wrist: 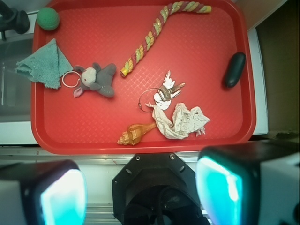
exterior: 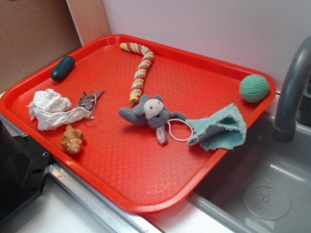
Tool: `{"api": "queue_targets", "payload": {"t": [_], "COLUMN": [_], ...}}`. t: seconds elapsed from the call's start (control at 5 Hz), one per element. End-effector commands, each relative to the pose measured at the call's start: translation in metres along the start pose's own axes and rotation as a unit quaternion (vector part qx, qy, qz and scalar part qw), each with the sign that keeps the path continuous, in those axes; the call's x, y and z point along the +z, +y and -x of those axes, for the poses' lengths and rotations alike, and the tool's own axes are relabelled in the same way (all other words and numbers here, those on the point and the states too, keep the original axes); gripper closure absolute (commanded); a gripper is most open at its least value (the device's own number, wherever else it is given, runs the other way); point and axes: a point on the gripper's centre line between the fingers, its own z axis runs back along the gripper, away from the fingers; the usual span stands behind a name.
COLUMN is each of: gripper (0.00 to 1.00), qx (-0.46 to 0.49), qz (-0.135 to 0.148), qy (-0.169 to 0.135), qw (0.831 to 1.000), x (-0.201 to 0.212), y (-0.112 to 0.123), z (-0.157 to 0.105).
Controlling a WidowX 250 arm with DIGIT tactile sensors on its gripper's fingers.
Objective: Grab the plastic pickle.
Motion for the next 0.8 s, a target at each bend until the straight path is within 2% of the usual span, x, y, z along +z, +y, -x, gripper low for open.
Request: {"api": "queue_targets", "payload": {"t": [0.0, 0.2, 0.4, 0.6], "gripper": [0.0, 0.0, 0.0, 0.0], "qx": [0.0, 0.081, 0.187, 0.235], "qz": [0.0, -0.039, -0.047, -0.056], "qy": [0.0, 0.044, 0.028, -0.014], "qw": [1.0, 0.995, 0.981, 0.97], "x": [0.0, -0.052, -0.096, -0.115], "y": [0.0, 0.047, 0.095, 0.141], "z": [0.0, -0.044, -0.063, -0.065]}}
